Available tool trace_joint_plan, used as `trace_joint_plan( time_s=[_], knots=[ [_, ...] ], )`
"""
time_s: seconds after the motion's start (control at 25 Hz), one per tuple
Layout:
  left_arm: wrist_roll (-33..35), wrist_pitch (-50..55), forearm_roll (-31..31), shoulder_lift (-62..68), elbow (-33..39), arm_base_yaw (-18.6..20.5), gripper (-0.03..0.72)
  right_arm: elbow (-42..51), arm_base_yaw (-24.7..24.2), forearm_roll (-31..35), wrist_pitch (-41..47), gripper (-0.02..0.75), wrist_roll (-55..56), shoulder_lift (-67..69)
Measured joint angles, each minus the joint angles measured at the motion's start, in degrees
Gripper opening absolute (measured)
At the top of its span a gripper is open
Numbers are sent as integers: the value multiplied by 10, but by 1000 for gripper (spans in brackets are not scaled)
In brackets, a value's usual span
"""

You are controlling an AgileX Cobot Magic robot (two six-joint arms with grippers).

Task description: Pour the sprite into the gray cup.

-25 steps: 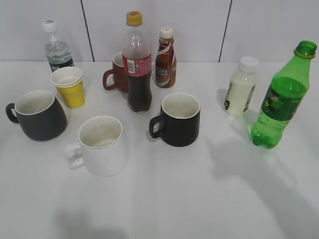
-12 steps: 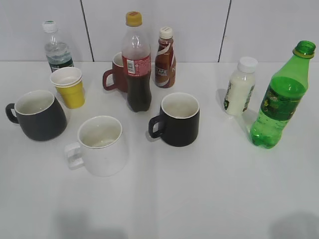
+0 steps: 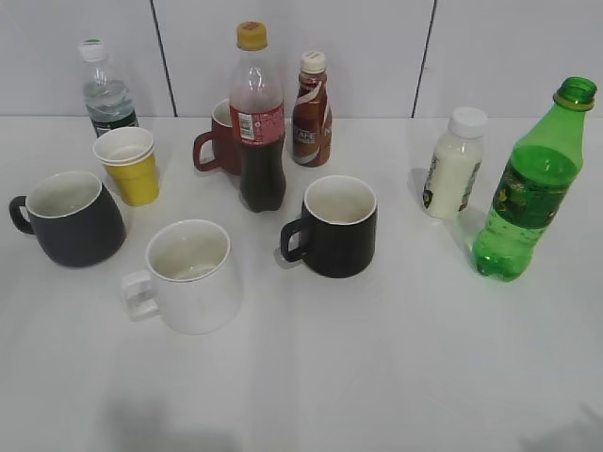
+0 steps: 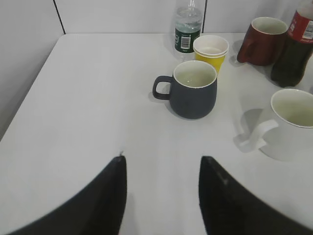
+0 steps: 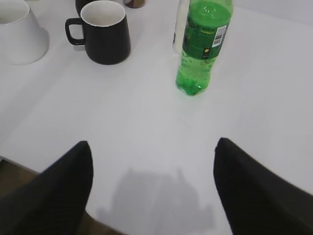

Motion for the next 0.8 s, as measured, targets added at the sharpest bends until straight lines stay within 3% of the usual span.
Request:
trace_joint_plan(
  time_s=[0.24,0.56,0.8],
  knots=[
    [0,-1,0,0,0,0,342,0,-9,1,-1,575,0,0],
    [0,-2,0,0,0,-36,311,0,-201,1,-3,574,1,-15],
    [0,-3,-1,0,0,-36,310,0,-217,1,-3,574,1,-17]
  ],
)
